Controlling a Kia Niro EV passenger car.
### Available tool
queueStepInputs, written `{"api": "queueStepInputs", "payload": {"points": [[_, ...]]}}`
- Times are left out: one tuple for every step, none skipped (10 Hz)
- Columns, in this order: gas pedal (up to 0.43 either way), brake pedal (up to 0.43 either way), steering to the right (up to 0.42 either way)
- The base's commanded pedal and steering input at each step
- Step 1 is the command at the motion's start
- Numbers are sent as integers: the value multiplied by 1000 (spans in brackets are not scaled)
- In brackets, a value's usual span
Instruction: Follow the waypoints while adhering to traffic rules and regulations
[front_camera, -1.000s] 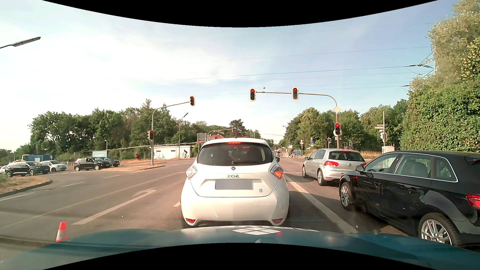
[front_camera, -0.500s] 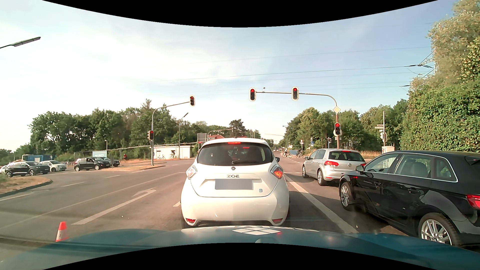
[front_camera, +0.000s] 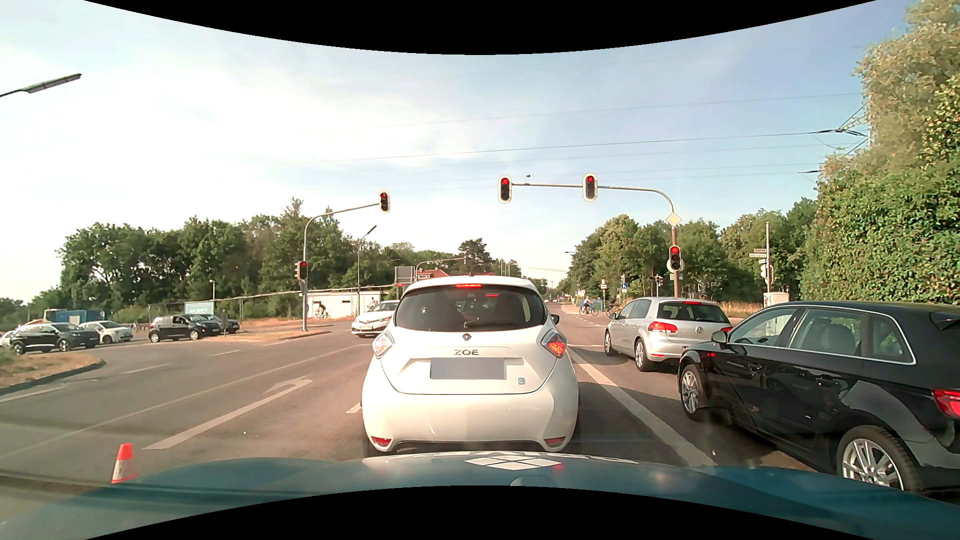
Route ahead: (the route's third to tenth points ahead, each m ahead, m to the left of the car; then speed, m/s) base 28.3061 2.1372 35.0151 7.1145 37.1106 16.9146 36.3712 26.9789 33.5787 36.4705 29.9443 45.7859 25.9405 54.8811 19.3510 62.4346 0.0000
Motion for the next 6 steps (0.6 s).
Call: {"api": "queueStepInputs", "payload": {"points": [[0,207,6],[0,207,5],[0,207,5],[0,207,5],[0,207,5],[0,207,5]]}}
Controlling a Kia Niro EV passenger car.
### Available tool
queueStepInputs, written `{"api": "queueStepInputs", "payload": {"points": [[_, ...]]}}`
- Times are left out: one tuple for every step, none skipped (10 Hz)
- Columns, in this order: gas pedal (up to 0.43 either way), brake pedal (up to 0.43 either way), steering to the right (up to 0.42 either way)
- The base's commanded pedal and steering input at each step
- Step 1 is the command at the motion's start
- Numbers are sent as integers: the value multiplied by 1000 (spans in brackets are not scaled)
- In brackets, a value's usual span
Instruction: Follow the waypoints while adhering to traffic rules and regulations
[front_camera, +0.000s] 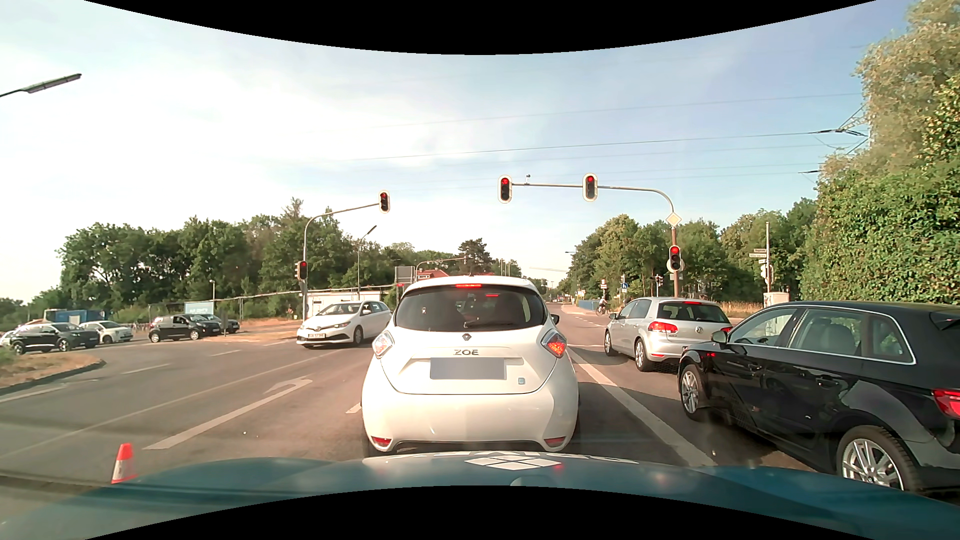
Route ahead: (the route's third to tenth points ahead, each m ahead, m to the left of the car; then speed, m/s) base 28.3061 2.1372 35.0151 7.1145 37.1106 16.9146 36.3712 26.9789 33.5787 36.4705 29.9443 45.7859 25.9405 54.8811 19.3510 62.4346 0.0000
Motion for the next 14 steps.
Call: {"api": "queueStepInputs", "payload": {"points": [[0,207,5],[0,207,5],[0,207,5],[0,207,5],[0,207,5],[0,207,5],[0,207,5],[0,207,5],[0,207,6],[0,207,5],[0,207,5],[0,207,5],[0,207,5],[0,207,5]]}}
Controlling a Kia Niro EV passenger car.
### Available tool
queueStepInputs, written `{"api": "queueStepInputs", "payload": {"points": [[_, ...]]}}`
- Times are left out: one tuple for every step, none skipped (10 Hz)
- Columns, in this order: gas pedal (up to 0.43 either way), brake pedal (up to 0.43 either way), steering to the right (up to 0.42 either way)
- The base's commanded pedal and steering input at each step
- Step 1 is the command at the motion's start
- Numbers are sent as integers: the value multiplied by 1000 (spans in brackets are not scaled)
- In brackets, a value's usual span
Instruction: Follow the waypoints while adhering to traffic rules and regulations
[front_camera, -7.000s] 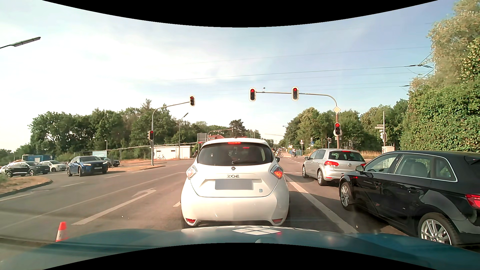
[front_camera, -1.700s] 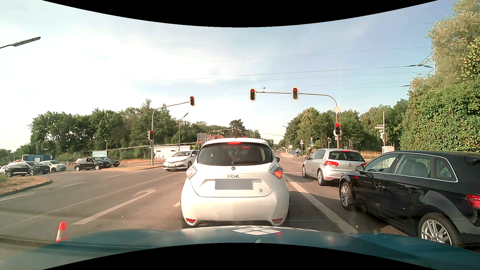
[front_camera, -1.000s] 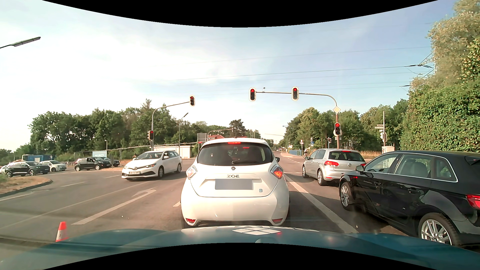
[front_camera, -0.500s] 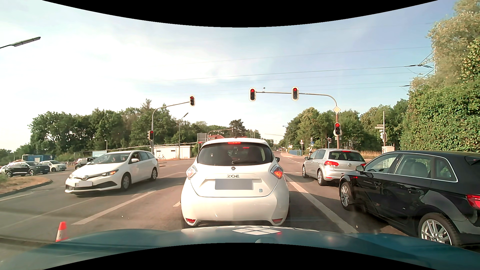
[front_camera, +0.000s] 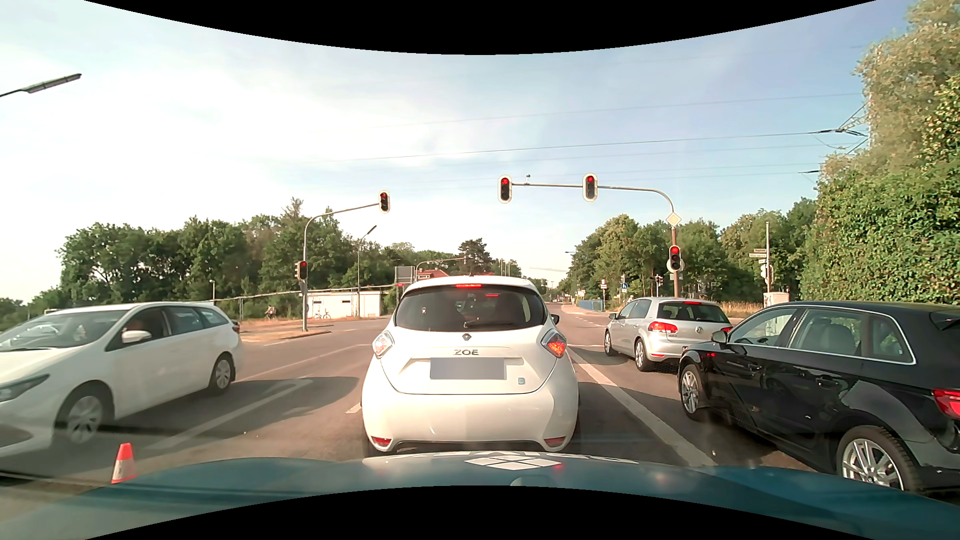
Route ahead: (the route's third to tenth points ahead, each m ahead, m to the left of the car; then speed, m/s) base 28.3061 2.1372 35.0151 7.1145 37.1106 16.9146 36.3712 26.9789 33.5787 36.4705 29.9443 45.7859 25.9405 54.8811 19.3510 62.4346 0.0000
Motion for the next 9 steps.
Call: {"api": "queueStepInputs", "payload": {"points": [[0,207,5],[0,213,5],[0,220,5],[0,213,5],[0,213,5],[0,213,5],[0,213,5],[0,213,6],[0,213,6]]}}
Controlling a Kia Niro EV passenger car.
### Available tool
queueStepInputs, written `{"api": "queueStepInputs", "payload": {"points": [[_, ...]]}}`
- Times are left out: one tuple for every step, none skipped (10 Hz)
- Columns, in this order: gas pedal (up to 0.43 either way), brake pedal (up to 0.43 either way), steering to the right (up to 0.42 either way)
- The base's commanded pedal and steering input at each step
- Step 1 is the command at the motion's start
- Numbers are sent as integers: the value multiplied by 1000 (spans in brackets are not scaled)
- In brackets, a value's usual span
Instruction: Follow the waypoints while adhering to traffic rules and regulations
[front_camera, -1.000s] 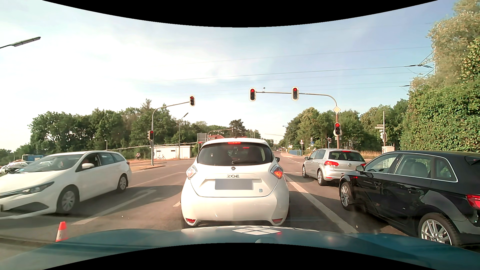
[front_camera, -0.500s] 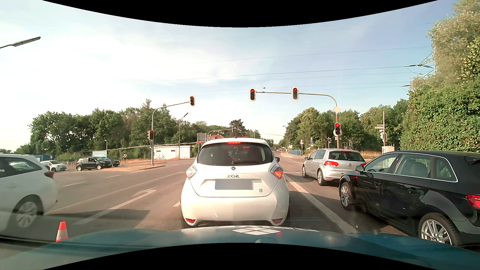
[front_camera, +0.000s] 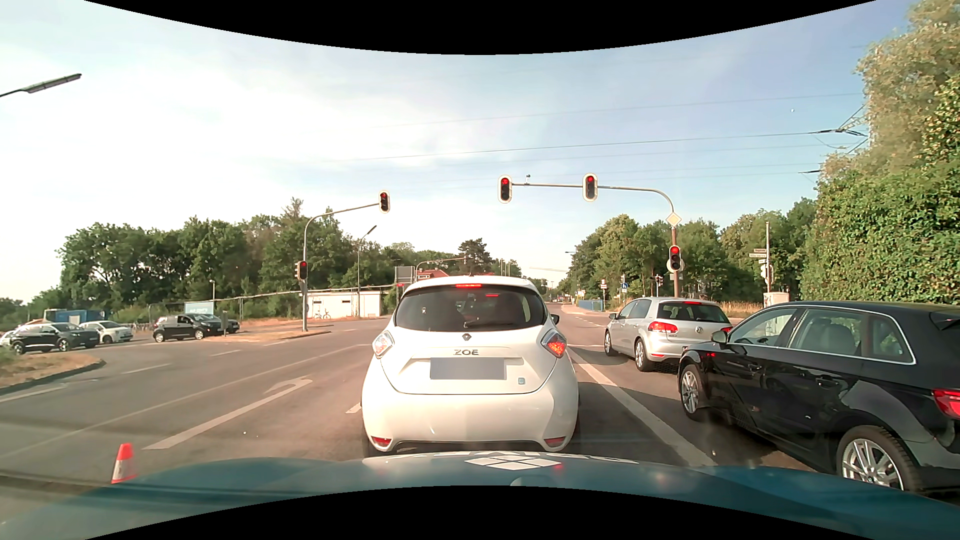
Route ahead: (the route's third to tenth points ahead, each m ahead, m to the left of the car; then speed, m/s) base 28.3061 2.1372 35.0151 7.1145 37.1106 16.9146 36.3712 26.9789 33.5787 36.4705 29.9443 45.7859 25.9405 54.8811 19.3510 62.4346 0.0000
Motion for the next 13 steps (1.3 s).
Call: {"api": "queueStepInputs", "payload": {"points": [[0,213,5],[0,213,5],[0,213,5],[0,213,5],[0,213,5],[0,213,6],[0,213,5],[0,213,5],[0,213,5],[0,213,5],[0,213,5],[0,213,6],[0,213,5]]}}
